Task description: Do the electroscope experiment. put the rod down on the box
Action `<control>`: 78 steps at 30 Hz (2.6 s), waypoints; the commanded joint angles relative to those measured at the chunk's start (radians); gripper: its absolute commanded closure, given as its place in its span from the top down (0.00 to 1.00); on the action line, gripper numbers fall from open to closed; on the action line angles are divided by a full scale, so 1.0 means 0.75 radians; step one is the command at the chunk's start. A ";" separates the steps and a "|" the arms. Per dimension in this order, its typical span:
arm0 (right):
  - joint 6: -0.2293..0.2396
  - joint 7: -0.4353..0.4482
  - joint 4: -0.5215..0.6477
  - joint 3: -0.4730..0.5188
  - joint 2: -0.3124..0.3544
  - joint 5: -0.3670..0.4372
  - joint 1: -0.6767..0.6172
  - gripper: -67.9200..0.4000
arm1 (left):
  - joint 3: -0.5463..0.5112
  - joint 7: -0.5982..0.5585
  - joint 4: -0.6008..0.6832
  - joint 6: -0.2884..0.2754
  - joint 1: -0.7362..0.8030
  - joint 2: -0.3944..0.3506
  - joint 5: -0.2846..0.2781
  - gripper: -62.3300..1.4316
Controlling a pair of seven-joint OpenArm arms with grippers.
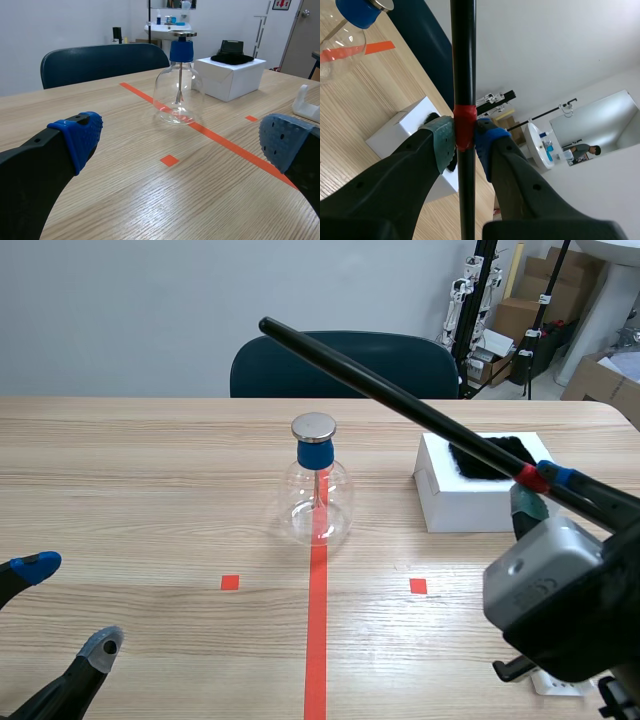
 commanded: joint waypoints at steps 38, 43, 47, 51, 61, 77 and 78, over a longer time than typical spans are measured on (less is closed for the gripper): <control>-0.020 0.019 0.039 0.009 -0.001 -0.002 0.008 0.08 | -0.004 -0.023 0.025 0.002 -0.004 -0.012 -0.013 1.00; -0.020 -0.003 0.039 0.009 0.011 -0.002 0.009 0.08 | -0.004 -0.023 0.025 0.002 -0.004 -0.012 -0.013 1.00; 0.035 -0.021 0.039 0.009 0.073 0.049 0.022 0.08 | -0.004 -0.023 0.025 0.002 -0.004 -0.012 -0.013 1.00; 0.187 -0.105 0.039 0.009 0.130 0.103 0.090 0.08 | -0.004 -0.023 0.025 0.002 -0.004 -0.012 -0.013 1.00; 0.767 -0.263 0.039 0.008 0.355 0.248 0.355 0.08 | -0.004 -0.023 0.025 0.002 -0.004 -0.012 -0.013 1.00; 1.268 -0.468 0.043 -0.084 0.620 0.532 0.514 0.08 | -0.004 -0.024 0.025 0.002 -0.004 -0.012 -0.013 1.00; 1.268 -0.478 0.047 -0.087 0.632 0.541 0.514 0.08 | -0.004 -0.024 0.025 0.002 -0.004 -0.012 -0.013 1.00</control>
